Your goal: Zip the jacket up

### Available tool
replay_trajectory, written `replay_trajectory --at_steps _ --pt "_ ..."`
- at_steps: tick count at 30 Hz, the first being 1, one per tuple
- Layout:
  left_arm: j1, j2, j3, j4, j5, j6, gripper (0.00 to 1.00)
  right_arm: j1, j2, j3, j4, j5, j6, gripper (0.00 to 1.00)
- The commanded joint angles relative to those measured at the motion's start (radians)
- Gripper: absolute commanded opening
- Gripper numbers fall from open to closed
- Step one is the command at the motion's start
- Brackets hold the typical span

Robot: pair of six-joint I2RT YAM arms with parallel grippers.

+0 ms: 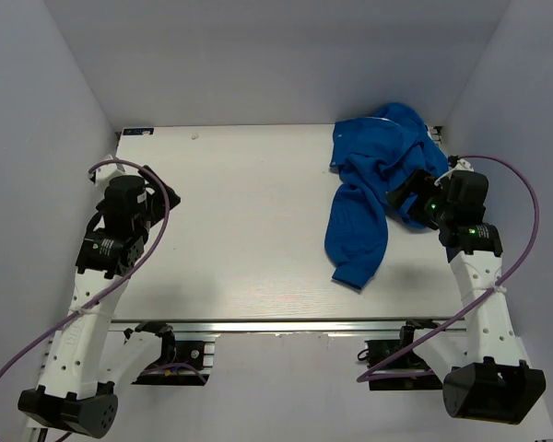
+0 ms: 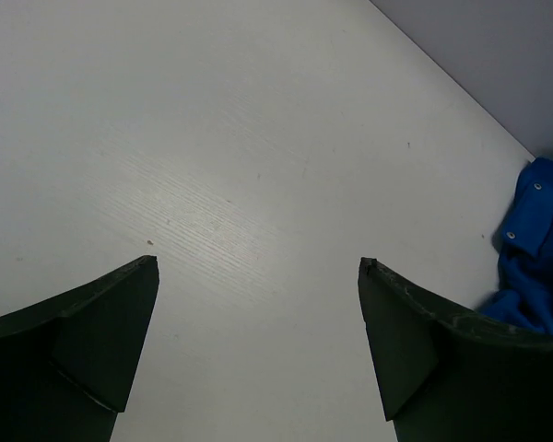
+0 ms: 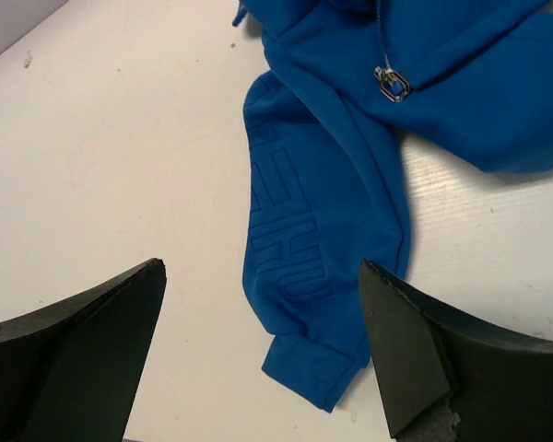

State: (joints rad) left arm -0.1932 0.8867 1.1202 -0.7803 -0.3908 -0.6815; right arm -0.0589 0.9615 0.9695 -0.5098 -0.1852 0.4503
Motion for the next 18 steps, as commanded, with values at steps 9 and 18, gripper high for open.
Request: replay_trajectory --at_steps 9,18 --pt "0.005 0.064 0.007 -0.002 0.024 0.011 0.98 -0.004 0.091 0.075 0.171 -0.059 -0.016 0.89" --pt "0.005 0.118 0.018 0.118 0.003 0.054 0.98 -0.005 0.523 0.49 0.129 0.245 -0.323 0.89"
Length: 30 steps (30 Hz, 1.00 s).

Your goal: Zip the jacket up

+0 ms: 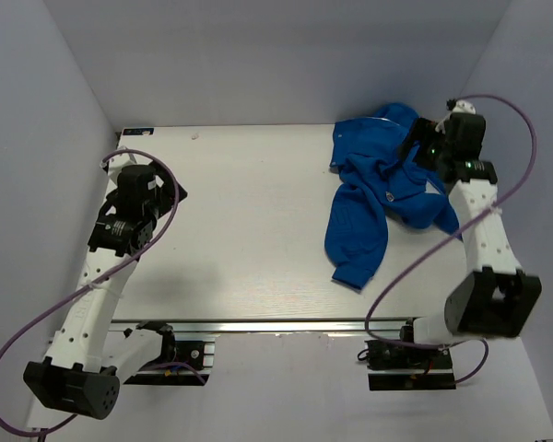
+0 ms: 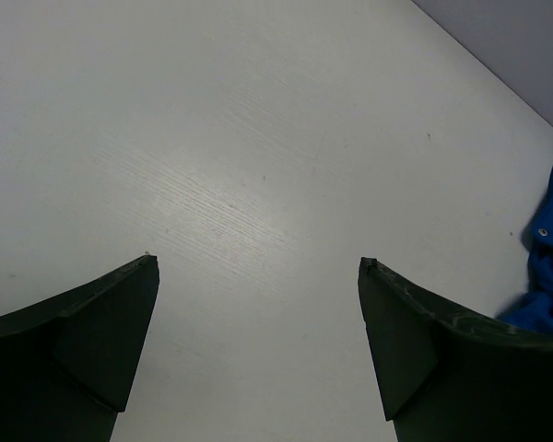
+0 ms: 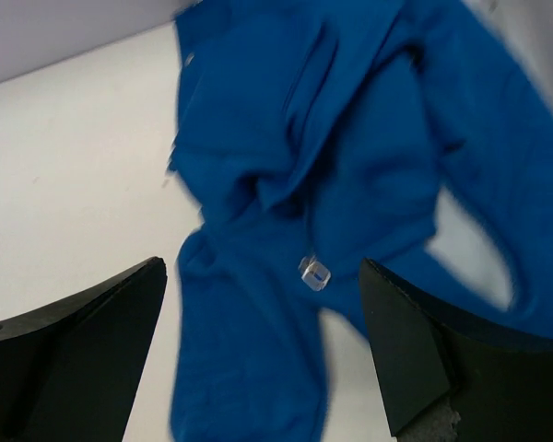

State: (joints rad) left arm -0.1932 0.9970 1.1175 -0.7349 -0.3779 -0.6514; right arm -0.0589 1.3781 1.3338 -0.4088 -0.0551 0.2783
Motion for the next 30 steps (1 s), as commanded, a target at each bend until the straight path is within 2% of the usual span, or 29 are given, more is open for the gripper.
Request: replay_trajectory --at_steps 1,6,7,11,12,13,16,17,18,24,28,30 --pt "0.005 0.034 0.024 0.086 0.0 0.036 0.98 -0.004 0.16 0.172 0.012 0.132 -0.174 0.89" --pt "0.005 0.1 0.024 0.135 0.025 0.071 0.98 -0.005 0.555 0.494 -0.139 0.11 -0.274 0.89" --pt "0.005 0.106 0.022 0.141 0.022 0.073 0.98 -0.004 0.556 0.528 -0.148 0.103 -0.274 0.89" --pt "0.005 0.141 0.028 0.149 0.013 0.076 0.98 -0.004 0.809 0.708 -0.26 0.084 -0.245 0.88" --pt "0.005 0.149 0.031 0.144 0.01 0.076 0.98 -0.004 0.832 0.715 -0.272 0.068 -0.229 0.85" --pt "0.005 0.16 0.039 0.137 0.004 0.076 0.98 -0.004 0.86 0.693 -0.26 0.032 -0.219 0.72" --pt "0.005 0.166 0.047 0.124 -0.012 0.076 0.98 -0.002 0.865 0.671 -0.226 -0.046 -0.195 0.28" --pt "0.005 0.167 0.05 0.123 -0.013 0.076 0.98 0.002 0.859 0.686 -0.225 -0.055 -0.194 0.03" --pt "0.005 0.166 0.05 0.123 -0.012 0.075 0.98 0.005 0.849 0.708 -0.226 -0.067 -0.195 0.0" --pt "0.005 0.143 0.028 0.115 0.056 0.043 0.98 0.057 0.658 0.873 -0.157 -0.19 -0.212 0.0" --pt "0.005 0.112 0.019 0.086 0.122 0.013 0.98 0.2 0.45 0.852 -0.088 -0.17 -0.249 0.0" --pt "0.005 0.103 0.019 0.071 0.161 0.007 0.98 0.29 0.377 0.77 -0.055 -0.178 -0.26 0.0"
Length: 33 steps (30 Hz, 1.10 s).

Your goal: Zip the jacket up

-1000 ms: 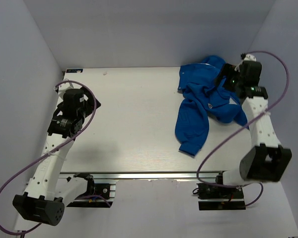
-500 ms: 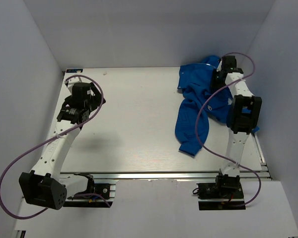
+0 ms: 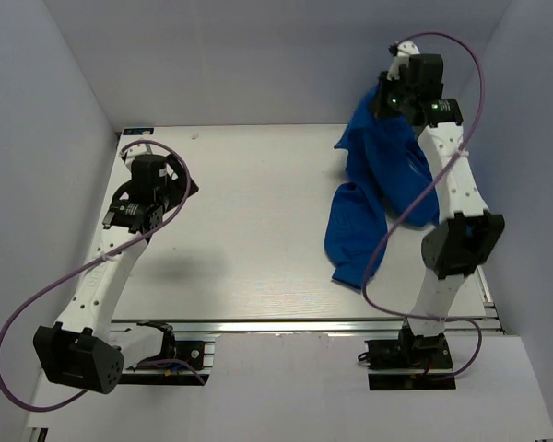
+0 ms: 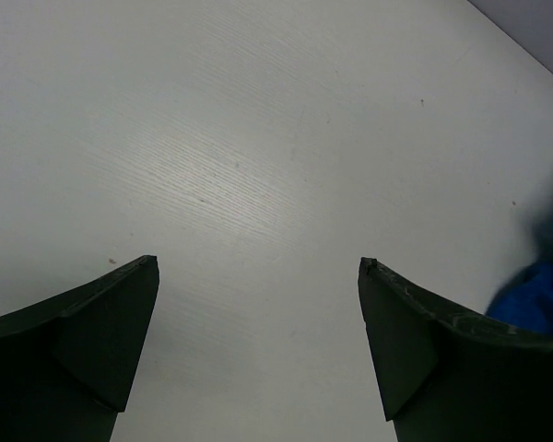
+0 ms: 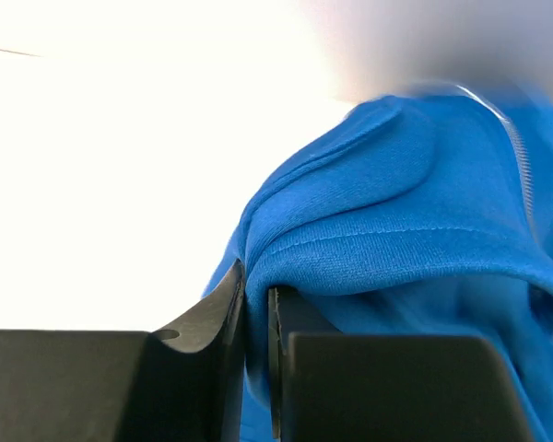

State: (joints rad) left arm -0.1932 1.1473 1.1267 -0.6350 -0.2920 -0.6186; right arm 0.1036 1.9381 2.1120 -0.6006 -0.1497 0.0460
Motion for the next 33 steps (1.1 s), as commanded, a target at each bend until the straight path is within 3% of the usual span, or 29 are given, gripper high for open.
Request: replay_trajectory --at_steps 1,4,6,8,9,10,12,13,16,17,22,26,29,33 --pt "0.005 -0.061 0.007 -0.044 0.079 -0.03 0.98 0.157 -0.252 -0.048 0.14 -0.102 -0.026 0.0" --pt "0.005 -0.084 -0.01 -0.066 0.076 -0.046 0.98 0.254 -0.397 -0.275 0.166 -0.192 -0.012 0.0" --pt "0.005 -0.11 -0.018 -0.069 0.08 -0.053 0.98 0.312 -0.479 -0.436 0.199 -0.179 0.003 0.0" --pt "0.005 -0.127 -0.025 -0.075 0.085 -0.055 0.98 0.367 -0.591 -0.697 0.251 -0.139 0.044 0.0" --pt "0.005 -0.132 -0.028 -0.08 0.083 -0.056 0.98 0.381 -0.619 -0.775 0.255 -0.137 0.058 0.05" --pt "0.005 -0.138 -0.033 -0.094 0.076 -0.056 0.98 0.395 -0.66 -0.91 0.246 -0.148 0.074 0.17" --pt "0.005 -0.149 -0.054 -0.106 0.065 -0.058 0.98 0.426 -0.685 -0.996 0.213 -0.186 0.042 0.33" --pt "0.005 -0.149 -0.062 -0.114 0.065 -0.058 0.98 0.439 -0.703 -1.026 0.158 -0.154 0.037 0.48" --pt "0.005 -0.149 -0.097 -0.129 0.077 -0.061 0.98 0.443 -0.767 -1.04 0.134 0.017 0.046 0.87" --pt "0.005 -0.149 -0.117 -0.127 0.097 -0.063 0.98 0.443 -0.784 -1.038 0.148 0.069 0.046 0.89" --pt "0.003 -0.115 -0.18 -0.01 0.213 -0.064 0.98 0.441 -0.818 -0.959 0.147 0.13 0.002 0.89" --pt "0.003 -0.009 -0.22 0.151 0.419 -0.072 0.98 0.441 -0.723 -0.833 0.159 0.222 0.003 0.89" --pt "-0.003 0.148 -0.18 0.228 0.452 -0.069 0.98 0.441 -0.566 -0.729 0.139 0.193 -0.023 0.89" --pt "-0.003 0.363 -0.035 0.288 0.383 -0.043 0.98 0.443 -0.238 -0.385 0.066 0.2 -0.012 0.89"
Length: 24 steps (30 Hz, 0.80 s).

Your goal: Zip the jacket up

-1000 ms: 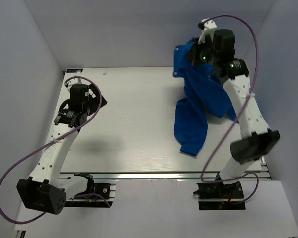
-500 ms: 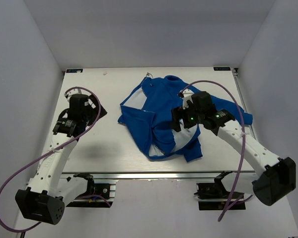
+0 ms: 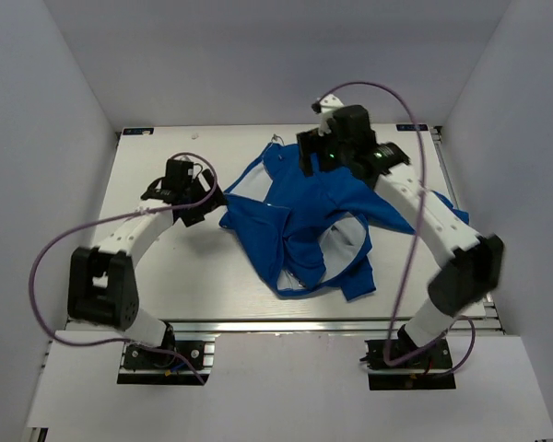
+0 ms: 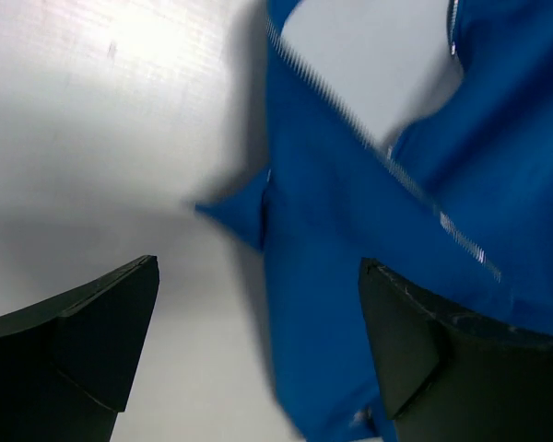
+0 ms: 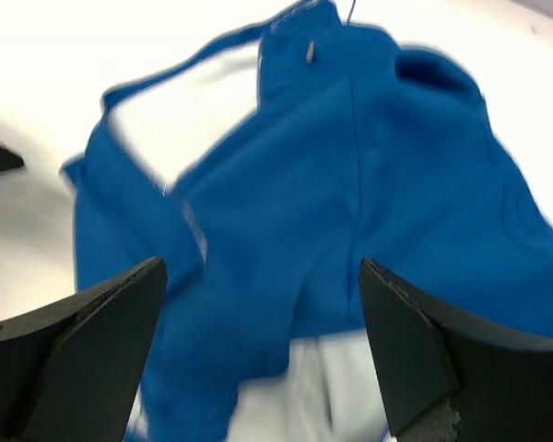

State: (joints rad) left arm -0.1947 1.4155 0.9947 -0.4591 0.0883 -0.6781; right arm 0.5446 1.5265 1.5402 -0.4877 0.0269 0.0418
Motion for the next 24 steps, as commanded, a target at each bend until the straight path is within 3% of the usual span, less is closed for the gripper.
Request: replay_trajectory --at_steps 1,4,7,14,18,24 --pt "-0.002 0.14 0.167 0.112 -0.01 0.018 0.98 0.002 0.232 0.189 -0.061 0.018 -0.005 0.89" --pt "-0.002 0.324 0.281 0.084 -0.022 0.049 0.98 0.008 0.472 0.54 -0.124 0.021 0.018 0.89" --pt "-0.002 0.47 0.427 0.027 0.025 0.078 0.98 0.021 0.68 0.748 -0.131 0.085 0.018 0.89" --pt "-0.002 0.628 0.51 0.134 0.065 0.094 0.98 0.032 0.88 0.744 0.17 0.153 0.036 0.89" --pt "-0.002 0.724 0.605 0.123 0.117 0.11 0.97 0.054 0.971 0.762 0.183 0.153 0.017 0.89" --pt "-0.018 0.755 0.562 0.201 0.166 0.141 0.9 0.084 1.049 0.756 0.156 0.218 -0.034 0.89"
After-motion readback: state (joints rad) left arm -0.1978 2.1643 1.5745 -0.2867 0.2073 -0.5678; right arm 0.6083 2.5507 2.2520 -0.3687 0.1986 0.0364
